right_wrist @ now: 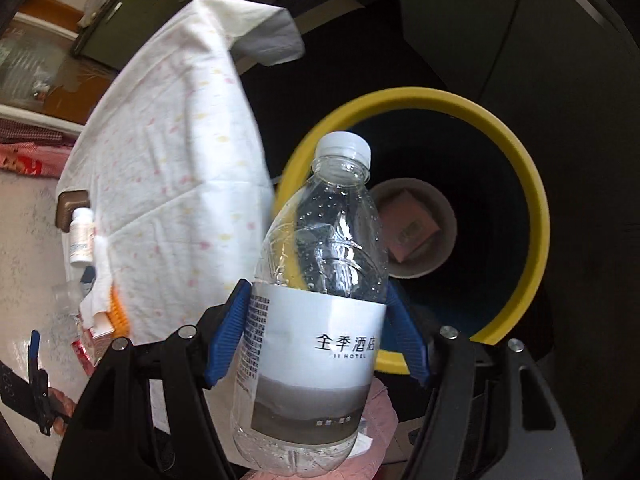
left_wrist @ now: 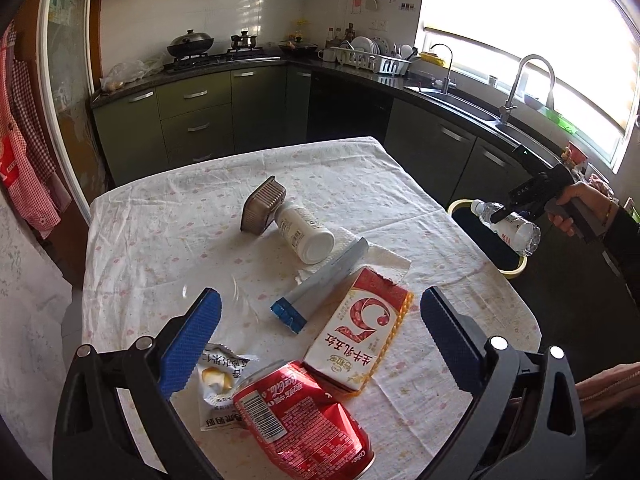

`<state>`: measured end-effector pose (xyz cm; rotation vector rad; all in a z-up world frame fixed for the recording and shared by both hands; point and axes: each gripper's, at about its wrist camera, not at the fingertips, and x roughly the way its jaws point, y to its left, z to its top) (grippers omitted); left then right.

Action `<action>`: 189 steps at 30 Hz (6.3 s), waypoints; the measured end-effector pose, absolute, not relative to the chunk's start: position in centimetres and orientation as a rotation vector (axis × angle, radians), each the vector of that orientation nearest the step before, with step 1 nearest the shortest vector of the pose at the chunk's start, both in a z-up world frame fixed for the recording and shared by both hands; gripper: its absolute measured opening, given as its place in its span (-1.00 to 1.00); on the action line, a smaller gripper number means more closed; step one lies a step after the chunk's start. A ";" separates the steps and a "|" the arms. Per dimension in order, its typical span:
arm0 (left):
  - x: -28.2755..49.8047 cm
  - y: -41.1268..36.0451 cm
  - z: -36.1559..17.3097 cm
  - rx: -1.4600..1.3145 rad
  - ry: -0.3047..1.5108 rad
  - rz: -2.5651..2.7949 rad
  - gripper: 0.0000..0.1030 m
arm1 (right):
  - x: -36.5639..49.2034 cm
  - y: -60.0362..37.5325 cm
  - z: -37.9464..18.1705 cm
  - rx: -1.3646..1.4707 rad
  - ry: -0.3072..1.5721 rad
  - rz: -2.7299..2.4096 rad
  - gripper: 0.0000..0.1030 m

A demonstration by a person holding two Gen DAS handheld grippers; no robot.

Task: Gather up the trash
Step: 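Carry the water bottle over the bin and open the right gripper, then grasp the clear plastic lid with the left gripper, then carry the plastic lid over the bin and open the left gripper, then grasp the white pill bottle with the right gripper and lift it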

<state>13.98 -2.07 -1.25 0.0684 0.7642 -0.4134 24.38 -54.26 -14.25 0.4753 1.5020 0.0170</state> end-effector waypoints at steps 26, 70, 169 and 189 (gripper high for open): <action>12.6 -1.1 -3.0 0.164 0.821 -0.415 0.91 | 15.8 -45.6 -10.2 0.394 1.285 0.220 0.41; 20.9 0.7 -2.2 0.109 0.821 -0.280 0.07 | 13.0 -43.2 -10.8 0.372 1.226 0.296 0.42; 14.0 3.8 -6.0 -0.044 0.843 -0.306 0.88 | 33.4 -14.3 -12.3 -0.003 1.306 0.399 -0.05; 14.0 2.2 -5.2 -0.011 0.835 -0.328 0.88 | 27.6 -20.2 -6.7 0.052 1.164 0.468 -0.13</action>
